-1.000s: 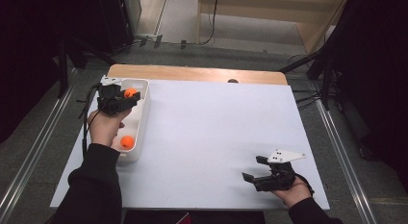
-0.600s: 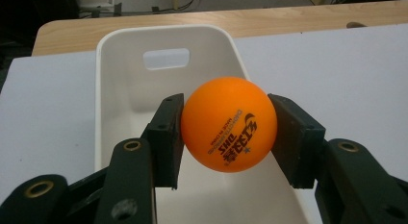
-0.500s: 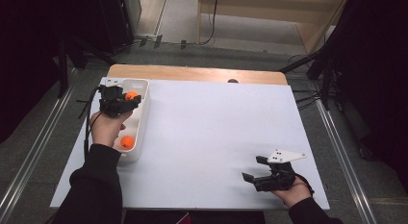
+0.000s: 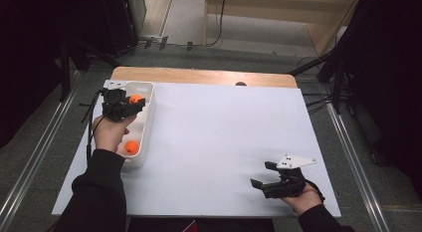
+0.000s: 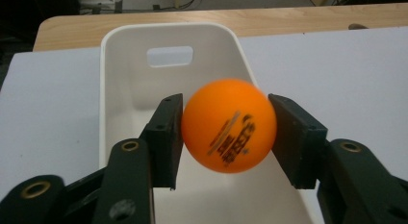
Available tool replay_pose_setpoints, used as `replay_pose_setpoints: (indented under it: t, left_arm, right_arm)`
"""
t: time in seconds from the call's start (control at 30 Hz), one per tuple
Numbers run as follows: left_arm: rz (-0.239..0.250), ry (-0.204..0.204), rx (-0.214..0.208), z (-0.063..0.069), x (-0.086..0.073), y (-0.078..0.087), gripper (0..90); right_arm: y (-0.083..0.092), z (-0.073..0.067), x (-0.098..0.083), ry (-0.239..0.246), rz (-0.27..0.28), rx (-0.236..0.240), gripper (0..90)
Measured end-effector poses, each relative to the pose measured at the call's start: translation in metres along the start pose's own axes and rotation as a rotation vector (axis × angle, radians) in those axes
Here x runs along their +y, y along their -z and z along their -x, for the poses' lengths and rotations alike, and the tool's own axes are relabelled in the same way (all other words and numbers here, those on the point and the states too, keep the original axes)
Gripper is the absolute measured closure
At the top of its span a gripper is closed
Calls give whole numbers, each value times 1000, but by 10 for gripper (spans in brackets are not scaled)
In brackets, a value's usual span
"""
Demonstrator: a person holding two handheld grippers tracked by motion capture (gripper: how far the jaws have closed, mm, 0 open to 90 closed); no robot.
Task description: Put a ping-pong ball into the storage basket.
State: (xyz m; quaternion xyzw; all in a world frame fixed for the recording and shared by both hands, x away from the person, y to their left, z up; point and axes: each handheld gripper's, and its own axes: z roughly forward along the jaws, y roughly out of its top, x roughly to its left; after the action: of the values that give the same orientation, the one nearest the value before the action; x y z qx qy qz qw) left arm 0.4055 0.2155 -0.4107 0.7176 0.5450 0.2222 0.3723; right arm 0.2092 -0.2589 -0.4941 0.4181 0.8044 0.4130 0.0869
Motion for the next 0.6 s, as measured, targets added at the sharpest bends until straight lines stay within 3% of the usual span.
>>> replay_pose_setpoints:
  t: [0.2,0.33,0.6]
  left_arm:
    - [-24,16,-25,-3,2,0,363]
    - [-20,26,-71,-3,5,3,327]
    - [-22,-16,-126,4,12,10,285]
  right_arm:
    - [0,0,0,0,0,1,126]
    - [0,0,0,-2,-1,0,126]
    - [0,0,0,0,1,1,126]
